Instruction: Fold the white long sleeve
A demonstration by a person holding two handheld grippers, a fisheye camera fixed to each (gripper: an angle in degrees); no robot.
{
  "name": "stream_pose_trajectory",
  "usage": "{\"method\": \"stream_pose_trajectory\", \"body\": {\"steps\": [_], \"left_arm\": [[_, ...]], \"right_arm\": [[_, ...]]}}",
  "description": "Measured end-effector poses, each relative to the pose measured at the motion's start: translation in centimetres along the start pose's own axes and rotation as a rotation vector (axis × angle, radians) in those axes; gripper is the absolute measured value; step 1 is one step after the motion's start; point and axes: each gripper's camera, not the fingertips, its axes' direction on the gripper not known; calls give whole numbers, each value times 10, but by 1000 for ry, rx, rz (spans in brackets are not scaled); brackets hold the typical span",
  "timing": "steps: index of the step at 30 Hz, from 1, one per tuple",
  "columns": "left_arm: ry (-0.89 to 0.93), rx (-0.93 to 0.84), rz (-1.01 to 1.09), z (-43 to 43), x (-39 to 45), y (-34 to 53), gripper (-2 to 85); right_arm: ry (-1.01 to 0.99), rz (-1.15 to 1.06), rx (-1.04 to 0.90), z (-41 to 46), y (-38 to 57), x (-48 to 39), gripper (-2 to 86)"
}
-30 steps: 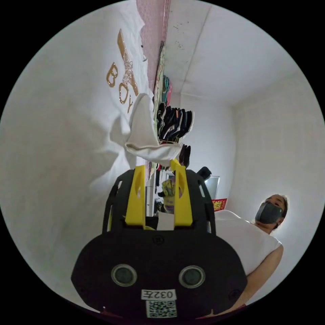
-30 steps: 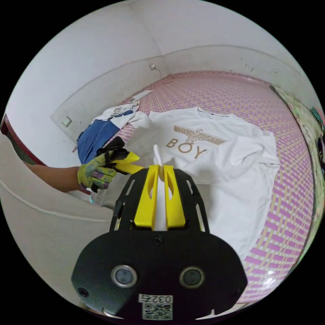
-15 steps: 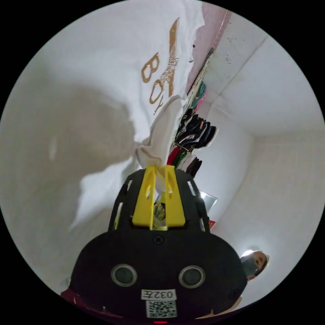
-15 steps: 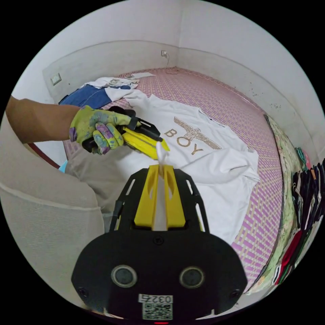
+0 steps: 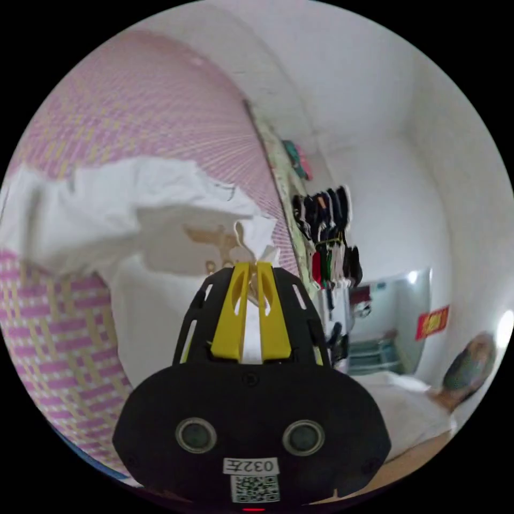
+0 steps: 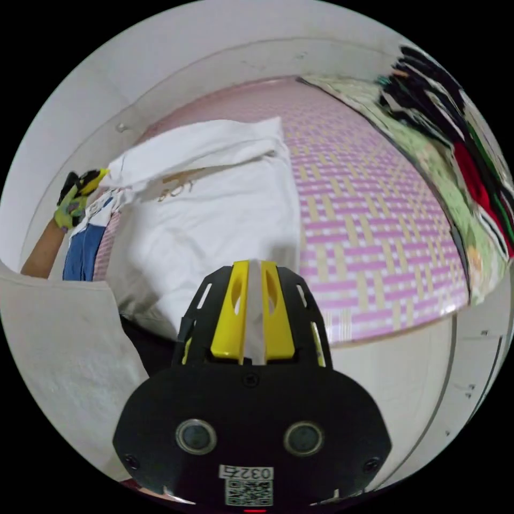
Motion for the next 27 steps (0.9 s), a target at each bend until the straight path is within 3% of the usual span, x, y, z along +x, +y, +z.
{"method": "stream_pose_trajectory", "body": {"steps": [2, 4, 6, 11, 13, 15, 17, 19, 23, 27], "left_arm": [[56, 3, -216, 0, -72, 10, -15], [9, -29, -239, 2, -81, 6, -15], [17, -48, -146, 7, -57, -9, -15], [333, 128, 348, -27, 83, -39, -13], [346, 206, 370, -45, 88, -37, -14], [247, 207, 251, -50, 52, -42, -14], [127, 163, -124, -48, -42, -37, -15], [201, 241, -247, -55, -90, -20, -15], [133, 281, -312, -52, -120, -8, -15], [223, 262, -281, -26, -119, -26, -15]], "right_arm": [[8, 135, -44, -7, 24, 43, 51], [-5, 213, -57, -14, 40, 69, 60], [-36, 266, -76, -18, 53, 90, 71], [-81, 310, -115, -25, 64, 120, 90], [-80, 307, -119, -27, 64, 126, 89], [-88, 316, -105, -30, 65, 132, 89], [-101, 326, -87, -35, 69, 141, 88], [-103, 321, -83, -39, 70, 146, 87], [-97, 279, -95, -45, 67, 149, 89], [-88, 241, -127, -51, 64, 147, 91]]}}
